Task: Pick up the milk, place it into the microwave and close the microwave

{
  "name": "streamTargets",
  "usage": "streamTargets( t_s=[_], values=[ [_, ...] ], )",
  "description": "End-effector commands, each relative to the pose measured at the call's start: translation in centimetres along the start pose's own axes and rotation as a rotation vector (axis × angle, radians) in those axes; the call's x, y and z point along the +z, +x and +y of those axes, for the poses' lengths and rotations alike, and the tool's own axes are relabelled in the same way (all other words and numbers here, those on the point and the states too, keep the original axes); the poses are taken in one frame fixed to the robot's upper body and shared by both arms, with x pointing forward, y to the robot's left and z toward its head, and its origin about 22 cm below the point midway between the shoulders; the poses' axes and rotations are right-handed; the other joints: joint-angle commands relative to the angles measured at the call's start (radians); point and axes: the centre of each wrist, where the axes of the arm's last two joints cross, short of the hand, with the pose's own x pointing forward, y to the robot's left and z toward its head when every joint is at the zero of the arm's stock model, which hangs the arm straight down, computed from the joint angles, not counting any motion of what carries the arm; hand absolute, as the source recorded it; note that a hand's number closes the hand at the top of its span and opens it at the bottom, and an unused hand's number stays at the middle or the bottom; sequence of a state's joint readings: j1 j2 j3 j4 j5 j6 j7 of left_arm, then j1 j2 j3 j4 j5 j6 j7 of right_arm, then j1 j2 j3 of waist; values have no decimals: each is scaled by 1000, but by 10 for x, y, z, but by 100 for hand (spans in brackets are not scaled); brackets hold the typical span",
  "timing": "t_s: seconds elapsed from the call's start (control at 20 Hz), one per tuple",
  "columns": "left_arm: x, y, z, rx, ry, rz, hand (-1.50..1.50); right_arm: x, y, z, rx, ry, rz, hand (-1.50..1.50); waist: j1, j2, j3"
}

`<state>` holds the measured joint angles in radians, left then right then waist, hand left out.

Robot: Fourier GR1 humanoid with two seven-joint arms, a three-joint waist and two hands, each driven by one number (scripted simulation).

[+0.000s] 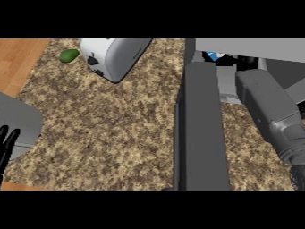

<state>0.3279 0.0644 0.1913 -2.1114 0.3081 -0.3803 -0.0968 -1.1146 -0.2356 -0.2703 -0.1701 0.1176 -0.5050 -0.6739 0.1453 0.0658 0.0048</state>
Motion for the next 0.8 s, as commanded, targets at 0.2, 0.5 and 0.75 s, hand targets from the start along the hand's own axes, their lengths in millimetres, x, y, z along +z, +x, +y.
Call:
streamTargets(
  t_s=[0.2, 0.5, 0.75],
  values=[
    [-11, -7, 0, -40, -16, 9, -150, -4, -2, -8, 271, -90, -48, -150, 23, 19, -3],
    [-19, -4, -9, -45, -59, -3, -150, 13, -26, -19, 485, -85, 0, -150, 38, 27, -6],
    [-16, -11, -14, -38, -56, 20, -150, 5, 0, 9, 117, 28, 67, -150, 35, 18, 3]
  ],
)
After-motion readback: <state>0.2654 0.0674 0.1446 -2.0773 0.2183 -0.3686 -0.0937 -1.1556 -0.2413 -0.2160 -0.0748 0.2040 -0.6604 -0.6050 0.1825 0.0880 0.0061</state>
